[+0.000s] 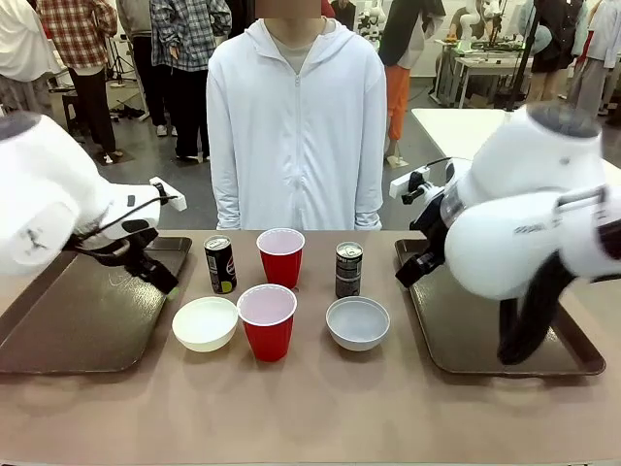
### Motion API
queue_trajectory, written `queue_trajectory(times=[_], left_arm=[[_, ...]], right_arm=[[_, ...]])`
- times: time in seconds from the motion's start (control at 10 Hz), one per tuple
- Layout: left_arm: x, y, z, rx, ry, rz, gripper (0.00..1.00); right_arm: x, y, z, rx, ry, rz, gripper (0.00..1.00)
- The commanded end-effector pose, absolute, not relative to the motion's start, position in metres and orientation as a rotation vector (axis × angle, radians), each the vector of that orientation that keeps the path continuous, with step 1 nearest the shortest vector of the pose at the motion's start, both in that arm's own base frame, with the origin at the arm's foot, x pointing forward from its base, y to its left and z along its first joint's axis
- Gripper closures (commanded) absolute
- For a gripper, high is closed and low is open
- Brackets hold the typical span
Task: Prepare tableware on both trays.
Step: Pick up a Picnic Bowl from the table and place it on a Handle tray.
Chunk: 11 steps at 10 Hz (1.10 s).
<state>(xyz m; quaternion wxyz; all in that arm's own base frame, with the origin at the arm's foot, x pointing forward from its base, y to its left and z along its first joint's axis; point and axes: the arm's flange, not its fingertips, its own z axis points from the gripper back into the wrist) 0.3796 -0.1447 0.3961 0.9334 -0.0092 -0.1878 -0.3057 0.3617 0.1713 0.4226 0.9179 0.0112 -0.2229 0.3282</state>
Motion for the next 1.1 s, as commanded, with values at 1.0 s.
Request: queue_trajectory(times=[1.0], left_arm=[[0.333,-0.080,0.464,-0.587,-0.111,-0.697,0.00]], right_arm=[[0.323,0.062,0.445,0.624,-0.032,0.496,0.00]])
